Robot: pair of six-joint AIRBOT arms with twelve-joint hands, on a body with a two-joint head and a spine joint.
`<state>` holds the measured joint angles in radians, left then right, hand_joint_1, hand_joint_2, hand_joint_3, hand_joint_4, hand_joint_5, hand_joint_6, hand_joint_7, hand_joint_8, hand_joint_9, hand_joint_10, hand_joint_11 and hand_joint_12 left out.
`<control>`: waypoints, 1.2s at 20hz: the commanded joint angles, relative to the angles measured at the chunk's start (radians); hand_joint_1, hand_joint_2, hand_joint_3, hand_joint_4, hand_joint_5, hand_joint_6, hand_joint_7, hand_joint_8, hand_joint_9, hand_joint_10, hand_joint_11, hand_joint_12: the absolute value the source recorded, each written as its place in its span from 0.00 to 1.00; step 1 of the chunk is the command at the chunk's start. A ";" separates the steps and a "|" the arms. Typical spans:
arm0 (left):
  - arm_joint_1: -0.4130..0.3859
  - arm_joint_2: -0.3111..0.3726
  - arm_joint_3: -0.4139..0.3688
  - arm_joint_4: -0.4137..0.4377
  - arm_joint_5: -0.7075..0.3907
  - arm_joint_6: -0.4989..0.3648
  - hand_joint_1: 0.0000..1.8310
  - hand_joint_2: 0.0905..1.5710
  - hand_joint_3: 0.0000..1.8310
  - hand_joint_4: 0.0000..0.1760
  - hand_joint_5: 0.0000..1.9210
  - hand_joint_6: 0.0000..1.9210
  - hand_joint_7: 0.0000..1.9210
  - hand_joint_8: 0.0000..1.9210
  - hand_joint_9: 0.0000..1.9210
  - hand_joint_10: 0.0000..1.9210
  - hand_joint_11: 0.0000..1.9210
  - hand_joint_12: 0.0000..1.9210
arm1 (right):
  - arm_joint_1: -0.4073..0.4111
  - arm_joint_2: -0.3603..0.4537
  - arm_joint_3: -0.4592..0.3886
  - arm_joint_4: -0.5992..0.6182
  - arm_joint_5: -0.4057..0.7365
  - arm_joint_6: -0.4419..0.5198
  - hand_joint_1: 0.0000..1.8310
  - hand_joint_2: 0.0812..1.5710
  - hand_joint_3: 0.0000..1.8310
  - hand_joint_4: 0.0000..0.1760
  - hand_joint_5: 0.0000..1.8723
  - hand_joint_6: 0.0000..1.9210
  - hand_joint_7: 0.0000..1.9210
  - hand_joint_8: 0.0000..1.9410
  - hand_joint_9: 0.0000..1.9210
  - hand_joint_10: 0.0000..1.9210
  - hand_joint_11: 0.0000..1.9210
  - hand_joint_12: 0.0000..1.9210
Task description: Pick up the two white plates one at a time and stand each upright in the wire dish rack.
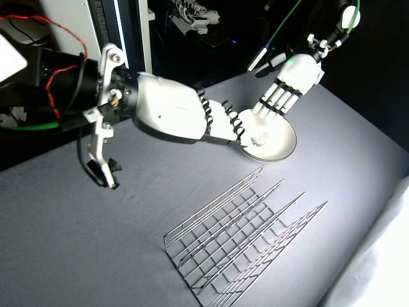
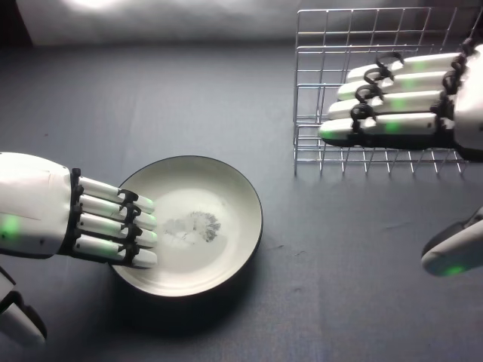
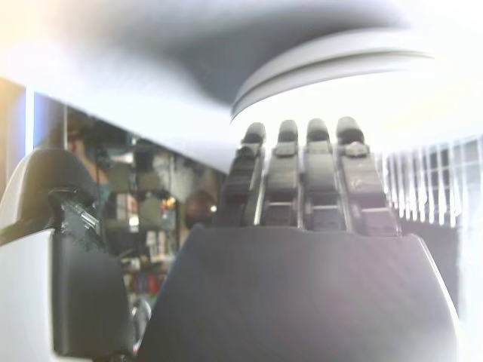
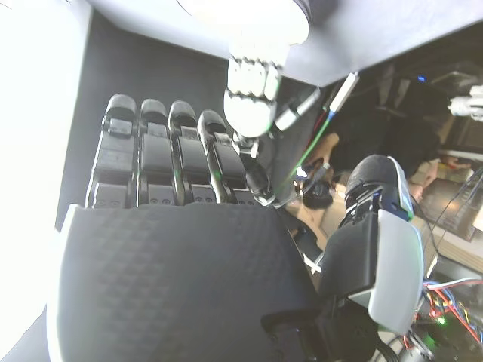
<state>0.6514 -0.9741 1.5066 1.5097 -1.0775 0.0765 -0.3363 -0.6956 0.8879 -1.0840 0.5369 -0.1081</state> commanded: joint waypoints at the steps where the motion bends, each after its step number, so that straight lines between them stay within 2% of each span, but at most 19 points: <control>1: -0.006 -0.005 0.015 -0.054 -0.049 -0.002 0.00 0.66 0.00 0.00 0.00 0.00 0.00 0.00 0.00 0.00 0.01 0.00 | 0.013 -0.005 0.006 0.046 0.070 0.001 0.00 0.59 0.00 0.00 0.00 0.00 0.00 0.00 0.00 0.00 0.00 0.00; 7: -0.006 -0.045 0.087 -0.035 -0.054 -0.002 0.00 0.66 0.00 0.00 0.01 0.00 0.00 0.00 0.00 0.00 0.01 0.01 | 0.000 -0.091 0.094 0.021 0.137 -0.078 0.02 0.61 0.01 0.00 0.00 0.00 0.00 0.00 0.00 0.00 0.00 0.00; 11: -0.005 -0.056 0.120 -0.033 -0.058 0.002 0.00 0.68 0.01 0.00 0.00 0.00 0.00 0.00 0.01 0.00 0.02 0.01 | -0.053 -0.122 0.132 0.022 0.198 -0.157 0.04 0.61 0.00 0.00 0.00 0.00 0.00 0.00 0.00 0.00 0.00 0.00; 13: -0.003 -0.064 0.137 -0.031 -0.060 0.004 0.00 0.68 0.00 0.00 0.00 0.00 0.00 0.00 0.00 0.00 0.00 0.00 | -0.083 -0.130 0.143 0.057 0.231 -0.166 0.05 0.61 0.00 0.00 0.00 0.00 0.00 0.00 0.00 0.00 0.00 0.00; 15: 0.001 -0.065 0.145 -0.023 -0.062 0.013 0.00 0.68 0.00 0.00 0.02 0.01 0.01 0.01 0.02 0.01 0.03 0.01 | -0.100 -0.149 0.163 0.069 0.305 -0.197 0.06 0.61 0.00 0.00 0.00 0.00 0.00 0.00 0.00 0.00 0.00 0.00; 18: 0.005 -0.070 0.154 -0.007 -0.064 0.027 0.00 0.68 0.00 0.00 0.02 0.00 0.02 0.00 0.02 0.01 0.03 0.02 | -0.109 -0.156 0.167 0.084 0.318 -0.212 0.06 0.61 0.00 0.00 0.00 0.00 0.00 0.00 0.00 0.00 0.00 0.00; 21: 0.013 -0.070 0.157 -0.001 -0.070 0.035 0.00 0.67 0.00 0.00 0.02 0.01 0.02 0.01 0.03 0.01 0.03 0.02 | -0.130 -0.181 0.187 0.104 0.394 -0.240 0.07 0.60 0.00 0.00 0.00 0.00 0.00 0.00 0.00 0.00 0.00 0.00; 23: 0.014 -0.072 0.155 0.001 -0.074 0.035 0.00 0.68 0.00 0.00 0.00 0.00 0.00 0.00 0.01 0.00 0.01 0.01 | -0.134 -0.194 0.194 0.122 0.399 -0.263 0.10 0.61 0.00 0.00 0.00 0.00 0.00 0.00 0.00 0.00 0.00 0.00; 24: 0.015 -0.072 0.152 0.002 -0.074 0.035 0.00 0.68 0.00 0.00 0.01 0.00 0.00 0.00 0.01 0.00 0.01 0.01 | -0.136 -0.201 0.199 0.126 0.399 -0.267 0.16 0.62 0.00 0.00 0.00 0.00 0.00 0.00 0.00 0.00 0.00 0.00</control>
<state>0.6647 -1.0458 1.6566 1.5463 -1.1194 0.1108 -0.4732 -0.9039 1.0874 -1.0283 0.8524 -0.3725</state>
